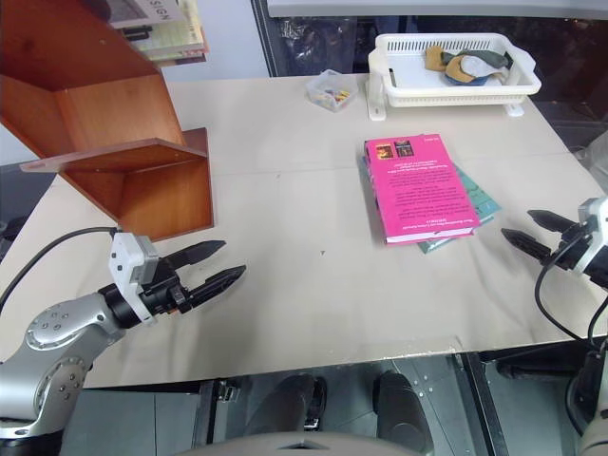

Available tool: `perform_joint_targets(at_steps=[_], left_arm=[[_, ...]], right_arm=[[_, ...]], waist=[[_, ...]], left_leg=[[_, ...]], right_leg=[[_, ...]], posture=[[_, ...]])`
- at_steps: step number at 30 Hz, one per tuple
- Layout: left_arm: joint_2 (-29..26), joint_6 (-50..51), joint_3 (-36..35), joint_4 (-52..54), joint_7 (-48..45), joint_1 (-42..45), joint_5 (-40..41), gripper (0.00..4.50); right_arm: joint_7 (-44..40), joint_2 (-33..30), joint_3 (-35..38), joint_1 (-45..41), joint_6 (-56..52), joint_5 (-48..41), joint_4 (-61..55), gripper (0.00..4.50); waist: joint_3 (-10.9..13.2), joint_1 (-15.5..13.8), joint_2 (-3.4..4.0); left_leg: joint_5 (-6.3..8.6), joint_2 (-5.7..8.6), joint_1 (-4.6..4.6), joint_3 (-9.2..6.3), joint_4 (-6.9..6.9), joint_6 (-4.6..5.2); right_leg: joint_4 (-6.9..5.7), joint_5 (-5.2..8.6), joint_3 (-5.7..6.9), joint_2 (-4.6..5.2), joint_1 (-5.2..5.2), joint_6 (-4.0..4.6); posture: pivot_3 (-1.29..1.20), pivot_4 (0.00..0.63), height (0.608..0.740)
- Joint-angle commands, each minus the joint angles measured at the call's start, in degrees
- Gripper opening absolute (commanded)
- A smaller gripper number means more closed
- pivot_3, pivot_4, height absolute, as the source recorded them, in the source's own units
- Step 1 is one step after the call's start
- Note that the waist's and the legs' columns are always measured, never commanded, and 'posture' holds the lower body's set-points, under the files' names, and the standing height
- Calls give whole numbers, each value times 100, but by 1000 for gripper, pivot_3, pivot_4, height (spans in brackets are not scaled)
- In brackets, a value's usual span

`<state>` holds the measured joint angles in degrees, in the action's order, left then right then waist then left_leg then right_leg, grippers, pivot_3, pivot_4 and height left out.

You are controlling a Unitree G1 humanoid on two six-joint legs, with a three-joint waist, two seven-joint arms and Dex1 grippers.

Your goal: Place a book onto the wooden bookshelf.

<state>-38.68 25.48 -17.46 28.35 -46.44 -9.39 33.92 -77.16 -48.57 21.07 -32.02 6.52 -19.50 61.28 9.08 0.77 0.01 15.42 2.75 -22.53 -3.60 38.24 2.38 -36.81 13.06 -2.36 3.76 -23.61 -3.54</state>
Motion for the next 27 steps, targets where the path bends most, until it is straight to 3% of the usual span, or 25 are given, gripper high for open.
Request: perform_joint_targets(at_steps=[1, 27], left_arm=[[-29, -80, -155, 200, -7, -66, 89, 3436], [-62, -134, -117, -82, -98, 110, 15, 3436]], right_arm=[[-68, -165, 23, -121, 107, 8, 22, 4500], [-114, -167, 88, -72, 168, 31, 55, 4500]], waist=[[0, 0, 0], [0, 1, 1]], left_leg=[[0, 0, 0, 0, 0, 0], [0, 0, 0, 1, 0, 0]], right_leg=[[0, 0, 0, 0, 0, 0], [0, 0, 1, 0, 0, 0]], posture=[[0, 150, 740], [0, 150, 740]])
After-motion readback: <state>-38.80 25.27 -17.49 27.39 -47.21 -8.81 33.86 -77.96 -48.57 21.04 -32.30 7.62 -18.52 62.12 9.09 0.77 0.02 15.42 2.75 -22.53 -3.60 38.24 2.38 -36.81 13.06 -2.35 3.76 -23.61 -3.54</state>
